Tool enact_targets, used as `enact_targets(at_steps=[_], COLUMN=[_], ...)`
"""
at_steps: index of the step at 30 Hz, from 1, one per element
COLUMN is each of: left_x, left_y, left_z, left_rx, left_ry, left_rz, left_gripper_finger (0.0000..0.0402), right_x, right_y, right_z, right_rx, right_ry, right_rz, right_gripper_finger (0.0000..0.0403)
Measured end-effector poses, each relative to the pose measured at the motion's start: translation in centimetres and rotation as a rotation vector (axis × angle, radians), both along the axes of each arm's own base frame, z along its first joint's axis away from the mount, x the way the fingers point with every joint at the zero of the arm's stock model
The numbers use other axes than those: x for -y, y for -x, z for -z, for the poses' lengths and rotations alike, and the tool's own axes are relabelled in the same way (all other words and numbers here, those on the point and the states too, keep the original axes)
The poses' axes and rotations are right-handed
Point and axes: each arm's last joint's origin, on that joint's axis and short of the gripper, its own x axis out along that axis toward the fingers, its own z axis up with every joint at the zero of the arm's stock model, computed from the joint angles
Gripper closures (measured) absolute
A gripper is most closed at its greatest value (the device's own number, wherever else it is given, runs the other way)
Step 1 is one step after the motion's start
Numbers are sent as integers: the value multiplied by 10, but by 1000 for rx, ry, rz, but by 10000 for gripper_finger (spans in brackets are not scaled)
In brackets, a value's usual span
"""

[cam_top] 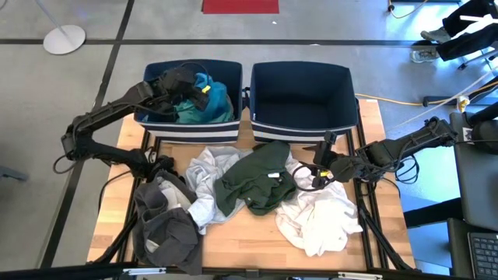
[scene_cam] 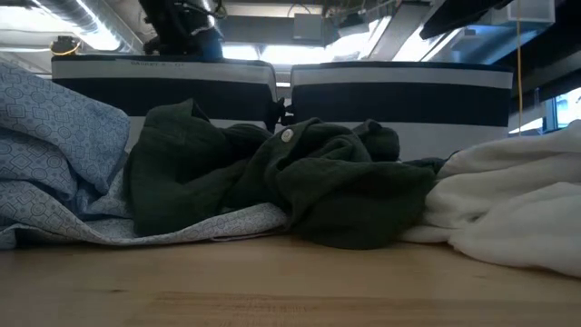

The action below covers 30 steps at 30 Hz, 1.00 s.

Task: Sort clothes
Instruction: Put the blue shorts into the left laundry bin, then put the green long sleeve polo shirt into the left laundry bin

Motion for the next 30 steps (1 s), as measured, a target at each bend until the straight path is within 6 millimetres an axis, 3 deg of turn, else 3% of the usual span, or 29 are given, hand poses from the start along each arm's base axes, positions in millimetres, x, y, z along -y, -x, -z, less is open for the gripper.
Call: enact_targets(at_steps=[4,10,15,21,30], left_x=[9,31,56,88,142], left_y=[9,27,33,20,-14], left_z=[-6,-46,-62,-62,-49], left_rx=[2,140,283,290,227], left_ry=[33,47,81,117,115], left_rz=[17,87,263,442,567], left_gripper_finger=[199,185,185,185,185], right_x=[0,0,0,-1,-3], right_y=[0,0,-1,-1,-1], right_z=[0,0,-1,-1,0], right_rx=[0,6,10,15,6], right_ry=[0,-2,-6,-28,-107], right_rz=[0,0,-2,-8,-45], right_gripper_finger=[189,189,189,189,189])
